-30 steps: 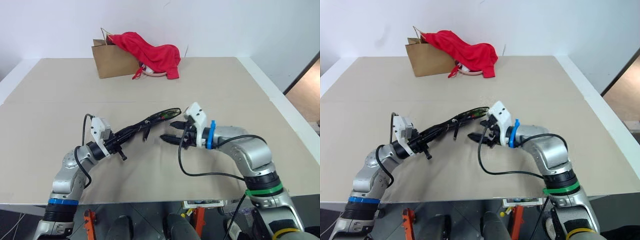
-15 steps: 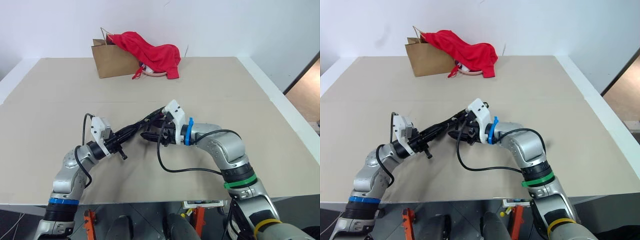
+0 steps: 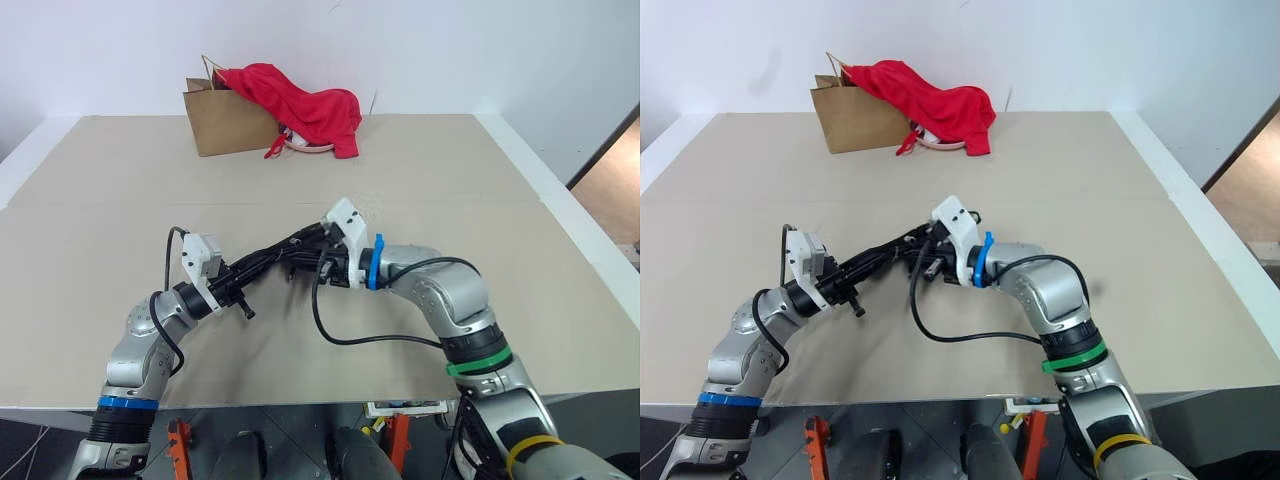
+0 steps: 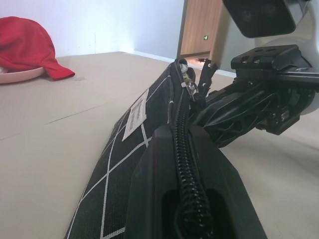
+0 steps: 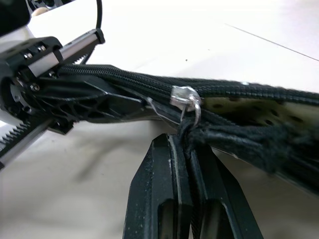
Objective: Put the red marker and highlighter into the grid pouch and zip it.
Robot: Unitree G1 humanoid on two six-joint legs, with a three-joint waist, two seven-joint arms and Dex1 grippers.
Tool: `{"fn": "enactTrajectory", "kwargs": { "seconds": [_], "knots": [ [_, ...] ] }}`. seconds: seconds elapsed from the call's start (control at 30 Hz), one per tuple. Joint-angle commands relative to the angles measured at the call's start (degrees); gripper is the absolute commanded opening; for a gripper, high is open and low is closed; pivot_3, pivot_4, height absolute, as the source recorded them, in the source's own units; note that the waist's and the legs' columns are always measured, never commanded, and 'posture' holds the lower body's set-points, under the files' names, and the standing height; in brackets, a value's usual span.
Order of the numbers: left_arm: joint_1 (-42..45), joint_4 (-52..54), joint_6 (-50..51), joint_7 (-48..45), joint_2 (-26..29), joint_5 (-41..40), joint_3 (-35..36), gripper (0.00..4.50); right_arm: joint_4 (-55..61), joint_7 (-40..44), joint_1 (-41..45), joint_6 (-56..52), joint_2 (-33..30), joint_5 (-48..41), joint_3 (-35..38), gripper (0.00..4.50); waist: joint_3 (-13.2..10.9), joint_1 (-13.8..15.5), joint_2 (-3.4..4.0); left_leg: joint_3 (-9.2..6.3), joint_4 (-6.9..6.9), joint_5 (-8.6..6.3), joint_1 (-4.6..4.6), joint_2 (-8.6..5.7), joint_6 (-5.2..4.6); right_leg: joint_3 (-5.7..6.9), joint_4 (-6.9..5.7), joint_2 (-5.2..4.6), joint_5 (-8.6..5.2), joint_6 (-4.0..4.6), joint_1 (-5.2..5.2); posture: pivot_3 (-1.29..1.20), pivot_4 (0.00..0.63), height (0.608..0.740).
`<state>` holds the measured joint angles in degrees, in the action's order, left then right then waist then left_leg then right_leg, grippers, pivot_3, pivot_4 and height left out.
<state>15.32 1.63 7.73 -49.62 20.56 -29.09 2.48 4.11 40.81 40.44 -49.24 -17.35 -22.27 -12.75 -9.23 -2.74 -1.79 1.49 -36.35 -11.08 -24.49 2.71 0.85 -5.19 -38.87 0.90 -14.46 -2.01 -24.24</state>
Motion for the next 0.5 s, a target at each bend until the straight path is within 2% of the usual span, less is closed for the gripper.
{"fn": "enactTrajectory", "kwargs": {
  "seconds": [0.03,0.33,0.5],
  "knots": [
    [0.8,0.8,-1.2,-0.2,0.0,0.1,0.8,0.0,1.6,0.5,-0.1,1.1,-1.8,-0.5,2.5,0.21,0.0,0.0,0.0,0.0,0.0,0.0,0.0,0.0,0.0,0.0,0.0,0.0,0.0,0.0,0.0,0.0,0.15,0.74],
    [0.2,1.2,-1.3,-0.4,0.1,0.0,1.0,0.0,-2.3,1.6,-2.8,4.6,-15.2,1.5,9.7,0.21,0.0,0.1,-0.01,0.03,0.0,0.0,-0.07,-0.09,0.0,0.0,0.12,-0.11,0.0,-0.04,0.0,0.0,0.15,0.74],
    [0.2,1.0,-1.5,-0.6,0.2,0.1,1.0,0.0,-5.8,2.9,-3.1,7.5,-19.1,2.2,11.4,0.21,0.0,-0.2,-0.02,0.02,0.01,-0.01,-0.04,-0.05,-0.01,-0.01,0.13,-0.04,-0.01,-0.05,0.0,0.0,0.15,0.74]
  ]
}}
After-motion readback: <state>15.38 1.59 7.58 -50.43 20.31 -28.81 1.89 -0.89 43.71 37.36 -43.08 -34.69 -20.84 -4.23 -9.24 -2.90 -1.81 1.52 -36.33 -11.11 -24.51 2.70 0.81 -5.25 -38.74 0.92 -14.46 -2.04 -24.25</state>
